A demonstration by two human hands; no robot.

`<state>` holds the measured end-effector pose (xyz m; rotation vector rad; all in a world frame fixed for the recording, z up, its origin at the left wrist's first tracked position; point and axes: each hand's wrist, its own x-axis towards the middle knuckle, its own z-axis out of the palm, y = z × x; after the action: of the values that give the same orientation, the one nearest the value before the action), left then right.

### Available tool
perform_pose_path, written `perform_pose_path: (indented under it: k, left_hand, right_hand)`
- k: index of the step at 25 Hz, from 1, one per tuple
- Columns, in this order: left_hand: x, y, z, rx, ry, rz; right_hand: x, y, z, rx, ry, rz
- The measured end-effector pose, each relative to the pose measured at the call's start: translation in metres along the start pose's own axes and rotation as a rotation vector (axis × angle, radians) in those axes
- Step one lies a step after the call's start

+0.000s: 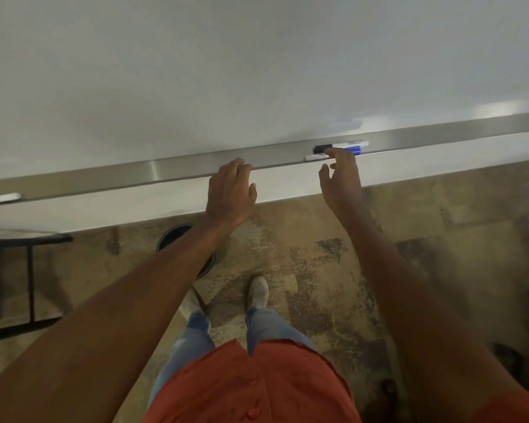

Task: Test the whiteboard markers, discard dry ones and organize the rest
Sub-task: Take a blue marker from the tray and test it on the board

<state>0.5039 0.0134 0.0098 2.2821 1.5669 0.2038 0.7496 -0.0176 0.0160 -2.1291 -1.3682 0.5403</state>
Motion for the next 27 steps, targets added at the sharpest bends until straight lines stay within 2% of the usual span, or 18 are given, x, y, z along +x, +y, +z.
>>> perform_pose_path:
  k: [6, 14, 18, 23, 25, 27]
  left_hand:
    - [0.003, -0.009, 0.015, 0.054, -0.032, -0.007]
    - [0.002, -0.011, 0.025, 0.068, -0.029, -0.028]
    - [-0.001, -0.012, 0.025, 0.046, -0.047, -0.013]
    - [-0.003, -0.008, 0.005, -0.095, -0.219, -0.062]
    - [-0.002, -0.005, -0.008, -0.179, -0.298, -0.114]
    - [-0.01, 0.0, -0.023, -0.29, -0.312, -0.172]
  right_hand:
    - [0.029, 0.015, 0.008, -0.325, -0.144, -0.118]
    - [0.049, 0.02, 0.013, -0.454, -0.17, -0.278]
    - [0.053, 0.02, 0.006, -0.437, -0.189, -0.329]
    - [0.037, 0.003, -0.002, -0.376, -0.172, -0.386]
    - [0.02, -0.014, -0.006, -0.211, -0.136, -0.381]
    - [-0.003, -0.038, -0.01, 0.041, -0.102, -0.292]
